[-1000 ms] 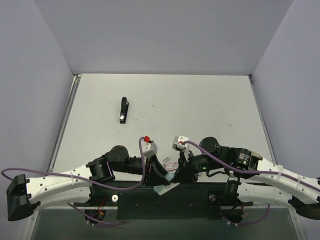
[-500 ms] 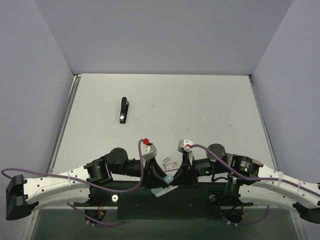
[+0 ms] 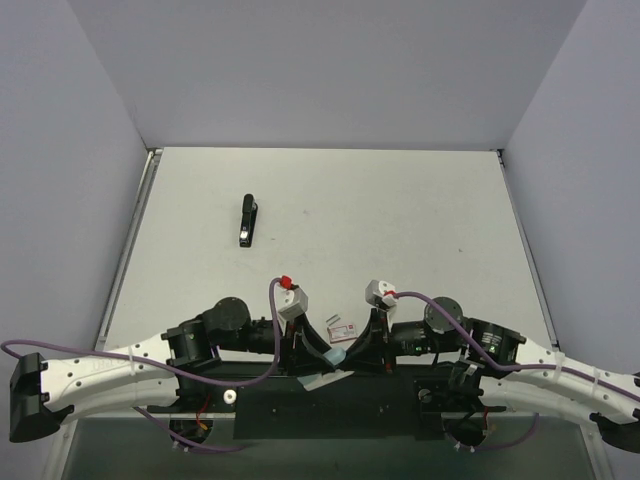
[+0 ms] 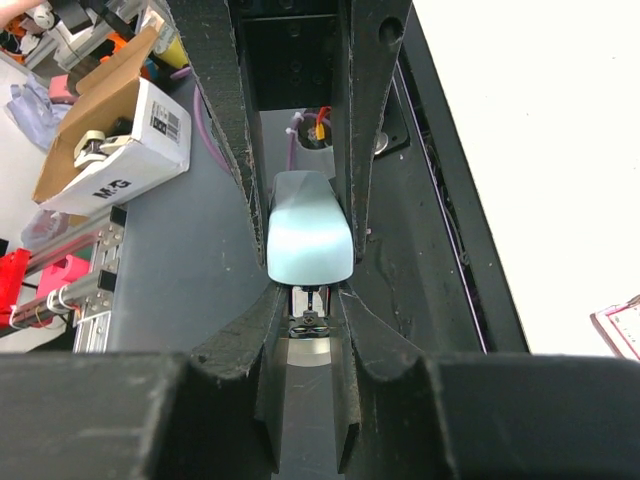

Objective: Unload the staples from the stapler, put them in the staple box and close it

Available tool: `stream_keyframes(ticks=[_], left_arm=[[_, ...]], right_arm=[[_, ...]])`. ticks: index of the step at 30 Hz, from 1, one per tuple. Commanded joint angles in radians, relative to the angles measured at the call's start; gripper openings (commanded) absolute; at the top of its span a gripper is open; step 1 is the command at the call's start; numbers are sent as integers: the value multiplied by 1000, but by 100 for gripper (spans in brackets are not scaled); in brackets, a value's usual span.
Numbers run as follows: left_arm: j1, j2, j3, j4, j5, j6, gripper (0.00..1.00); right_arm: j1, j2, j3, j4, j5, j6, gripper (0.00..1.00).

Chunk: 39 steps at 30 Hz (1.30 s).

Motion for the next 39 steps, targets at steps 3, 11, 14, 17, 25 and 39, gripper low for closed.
stream_keyframes(ticks=[3, 11, 14, 17, 25, 39], left_arm=[[14, -54, 60, 200, -155, 14, 0], [13, -40, 69, 216, -149, 14, 0], [13, -23, 71, 219, -143, 14, 0], [13, -8, 72, 213, -143, 17, 0], [13, -25, 62, 165, -187, 32, 0], [13, -6, 135, -5, -403, 64, 0]], right_arm=[[32, -32, -62, -67, -73, 39, 0], [40, -41, -88, -22, -65, 63, 0], [40, -40, -54, -45, -39, 54, 0], [41, -41, -10, -105, -13, 43, 0], [41, -97, 136, -305, 175, -18, 30], [40, -74, 312, -435, 507, -92, 29]])
